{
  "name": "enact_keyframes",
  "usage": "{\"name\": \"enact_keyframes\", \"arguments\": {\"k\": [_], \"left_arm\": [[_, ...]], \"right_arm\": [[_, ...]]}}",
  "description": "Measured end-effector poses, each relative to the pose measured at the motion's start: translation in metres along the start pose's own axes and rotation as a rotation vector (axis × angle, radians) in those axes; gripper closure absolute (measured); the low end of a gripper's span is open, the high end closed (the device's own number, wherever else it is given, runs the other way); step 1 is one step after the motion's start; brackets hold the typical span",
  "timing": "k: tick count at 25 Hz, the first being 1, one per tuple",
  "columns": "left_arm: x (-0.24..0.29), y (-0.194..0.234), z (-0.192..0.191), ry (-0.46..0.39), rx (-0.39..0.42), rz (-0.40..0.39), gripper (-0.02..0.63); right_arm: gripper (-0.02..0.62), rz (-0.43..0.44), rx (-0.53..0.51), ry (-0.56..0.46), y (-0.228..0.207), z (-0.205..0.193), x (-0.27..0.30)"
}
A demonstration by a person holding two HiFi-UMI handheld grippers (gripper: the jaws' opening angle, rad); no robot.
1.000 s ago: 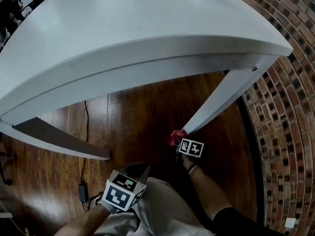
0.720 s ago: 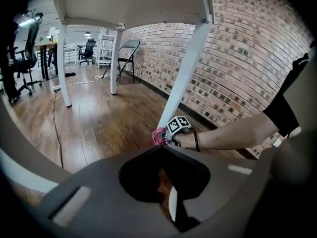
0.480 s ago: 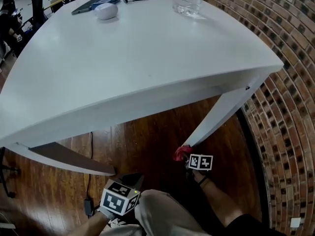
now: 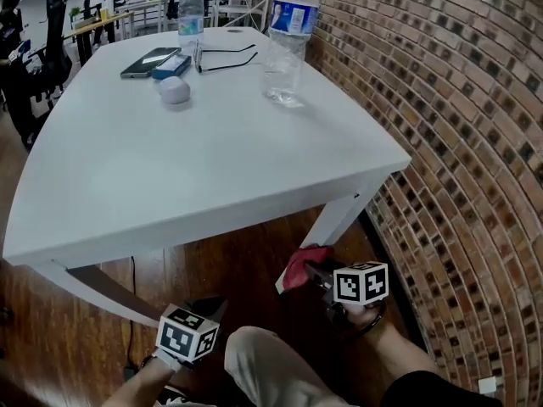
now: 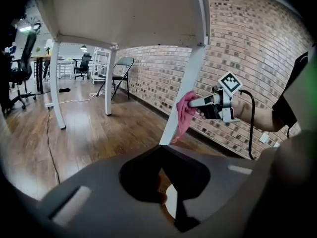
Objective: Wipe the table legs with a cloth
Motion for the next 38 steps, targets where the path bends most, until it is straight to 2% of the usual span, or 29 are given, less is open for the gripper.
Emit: {"name": "enact_keyframes", "arguments": {"k": [4, 7, 10, 11, 13, 15, 17, 19, 21, 24, 28, 33, 38], "left_arm": [[0.007, 0.0, 0.012, 0.01, -0.009, -0.022, 0.606], [0.009, 0.003, 0.009, 0.089, -0.091, -0.004, 0.606], [0.006, 0.0, 0.015, 0.14, -0.175, 0.014, 0.606], [0.004, 0.001, 0.022, 0.142, -0.168, 0.028, 0.606], [-0.006, 0.01, 0.043, 0.123, -0.092, 0.101, 0.606], [-0.025, 0.015, 0.073, 0.062, 0.044, 0.205, 0.606], [-0.045, 0.0, 0.104, -0.033, 0.208, 0.267, 0.606], [-0.057, -0.036, 0.131, -0.126, 0.342, 0.255, 0.606], [-0.062, -0.076, 0.155, -0.208, 0.413, 0.214, 0.606], [-0.069, -0.128, 0.192, -0.357, 0.428, 0.165, 0.606], [-0.063, -0.158, 0.229, -0.493, 0.417, 0.176, 0.606], [-0.058, -0.162, 0.255, -0.535, 0.366, 0.192, 0.606], [-0.073, -0.155, 0.251, -0.521, 0.38, 0.246, 0.606]], "right_arm": [[0.491, 0.004, -0.06, -0.025, 0.018, 0.05, -0.043], [0.491, -0.029, -0.108, -0.049, 0.025, 0.075, -0.071], [0.491, -0.103, -0.191, -0.073, 0.034, 0.091, -0.094], [0.491, -0.144, -0.235, -0.088, 0.037, 0.097, -0.101], [0.491, -0.252, -0.345, -0.138, 0.042, 0.11, -0.116], [0.491, -0.367, -0.46, -0.211, 0.046, 0.122, -0.13], [0.491, -0.445, -0.537, -0.28, 0.052, 0.128, -0.141], [0.491, -0.486, -0.565, -0.335, 0.058, 0.134, -0.149], [0.491, -0.515, -0.574, -0.374, 0.064, 0.139, -0.155], [0.491, -0.55, -0.583, -0.42, 0.071, 0.148, -0.163], [0.491, -0.574, -0.598, -0.478, 0.079, 0.164, -0.17], [0.492, -0.514, -0.587, -0.485, 0.09, 0.17, -0.161], [0.494, -0.415, -0.615, -0.514, 0.129, 0.162, -0.153]]}}
Point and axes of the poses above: the fingertips, and each gripper's own axes: x forward along the fingers, y to its left, z out of its top, the point moved 4 cm from there along -x, backward along the fingers, and after that the axes turned 6 degrees about -z, right-handed, at the moved point
